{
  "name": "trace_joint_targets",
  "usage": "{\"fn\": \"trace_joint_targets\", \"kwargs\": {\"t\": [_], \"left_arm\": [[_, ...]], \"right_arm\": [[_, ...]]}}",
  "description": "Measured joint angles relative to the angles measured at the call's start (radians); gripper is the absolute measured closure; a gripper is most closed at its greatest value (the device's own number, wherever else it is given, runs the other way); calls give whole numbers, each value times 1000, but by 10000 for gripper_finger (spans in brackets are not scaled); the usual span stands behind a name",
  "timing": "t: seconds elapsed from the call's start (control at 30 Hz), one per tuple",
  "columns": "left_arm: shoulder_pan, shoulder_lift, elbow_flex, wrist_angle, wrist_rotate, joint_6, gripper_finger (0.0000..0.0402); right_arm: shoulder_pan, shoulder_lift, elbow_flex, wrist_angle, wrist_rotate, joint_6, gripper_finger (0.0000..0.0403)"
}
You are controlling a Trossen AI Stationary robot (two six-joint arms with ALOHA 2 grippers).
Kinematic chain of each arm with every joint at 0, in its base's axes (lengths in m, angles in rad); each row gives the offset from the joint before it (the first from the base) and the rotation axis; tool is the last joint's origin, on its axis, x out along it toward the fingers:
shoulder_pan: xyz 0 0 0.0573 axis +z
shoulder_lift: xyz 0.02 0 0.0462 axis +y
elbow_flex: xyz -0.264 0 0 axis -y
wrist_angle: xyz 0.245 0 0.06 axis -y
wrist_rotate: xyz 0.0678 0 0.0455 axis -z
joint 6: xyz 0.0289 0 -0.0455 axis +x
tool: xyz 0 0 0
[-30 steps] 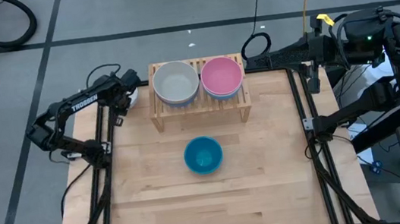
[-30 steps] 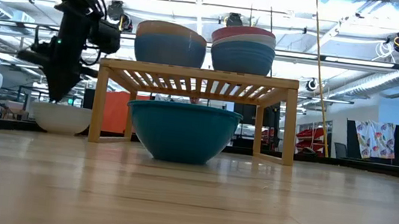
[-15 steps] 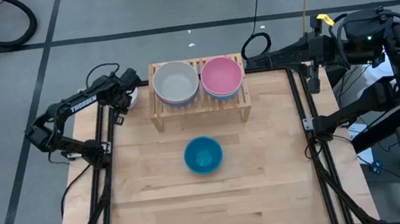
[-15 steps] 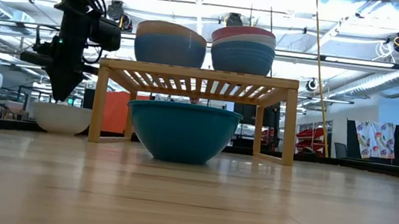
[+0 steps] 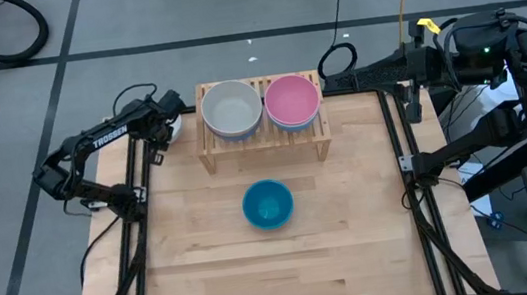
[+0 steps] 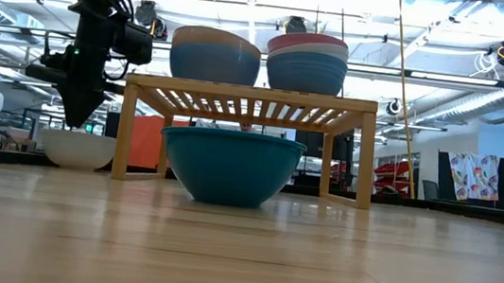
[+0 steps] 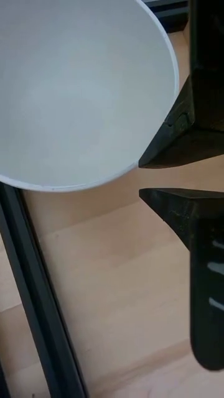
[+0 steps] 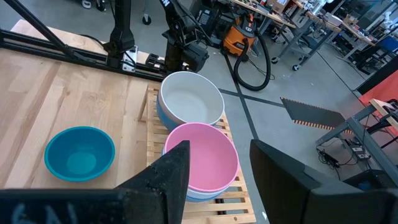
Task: Place and stack bowls onto a shelf
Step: Stack the white bowl on top of the pink bowl on the shelf
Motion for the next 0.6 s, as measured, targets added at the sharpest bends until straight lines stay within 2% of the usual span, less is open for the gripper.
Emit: {"fn": "trace_joint_targets", "kwargs": {"t": [0.6], "left_arm": [[24, 0, 0, -16, 5, -45, 337]], "right_arm": [[0, 0, 0, 0, 0, -3, 243]]}}
